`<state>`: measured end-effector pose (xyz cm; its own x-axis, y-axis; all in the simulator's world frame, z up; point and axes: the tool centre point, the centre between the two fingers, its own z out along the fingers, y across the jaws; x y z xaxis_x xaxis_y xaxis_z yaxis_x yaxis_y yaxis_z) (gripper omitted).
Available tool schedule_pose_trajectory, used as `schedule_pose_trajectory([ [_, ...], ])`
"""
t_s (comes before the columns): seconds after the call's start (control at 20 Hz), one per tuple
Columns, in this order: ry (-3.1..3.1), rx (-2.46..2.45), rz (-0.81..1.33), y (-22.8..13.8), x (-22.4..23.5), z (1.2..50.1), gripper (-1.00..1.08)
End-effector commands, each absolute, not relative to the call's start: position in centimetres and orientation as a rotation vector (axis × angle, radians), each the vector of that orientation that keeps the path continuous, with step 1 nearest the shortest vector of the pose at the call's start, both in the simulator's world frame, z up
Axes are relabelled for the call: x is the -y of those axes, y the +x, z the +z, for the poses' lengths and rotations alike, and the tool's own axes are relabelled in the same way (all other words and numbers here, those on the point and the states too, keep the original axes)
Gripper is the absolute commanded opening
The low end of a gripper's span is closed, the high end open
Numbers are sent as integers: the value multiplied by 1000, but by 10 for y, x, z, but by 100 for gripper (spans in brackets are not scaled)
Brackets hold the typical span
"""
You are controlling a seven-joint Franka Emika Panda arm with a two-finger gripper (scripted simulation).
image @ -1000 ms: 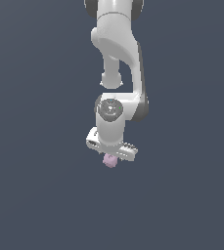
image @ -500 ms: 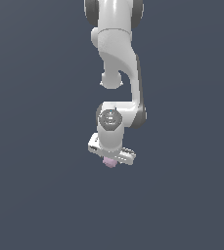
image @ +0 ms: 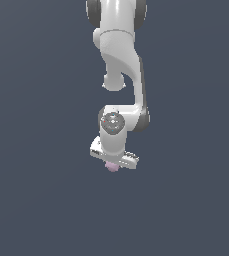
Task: Pick up the object and move it to a goal position.
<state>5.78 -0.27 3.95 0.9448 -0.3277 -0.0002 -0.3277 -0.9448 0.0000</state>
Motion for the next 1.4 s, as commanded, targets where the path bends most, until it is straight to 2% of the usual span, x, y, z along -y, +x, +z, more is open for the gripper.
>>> schedule_pose_trajectory([
  [0.0,-3098,-522,0,58,3,39,-100],
  [0.35,-3098,-522,0,57,5,47,-100],
  [0.65,-3097,-523,0,55,15,77,-100],
  [1.35,-3097,-523,0,44,60,223,-100],
])
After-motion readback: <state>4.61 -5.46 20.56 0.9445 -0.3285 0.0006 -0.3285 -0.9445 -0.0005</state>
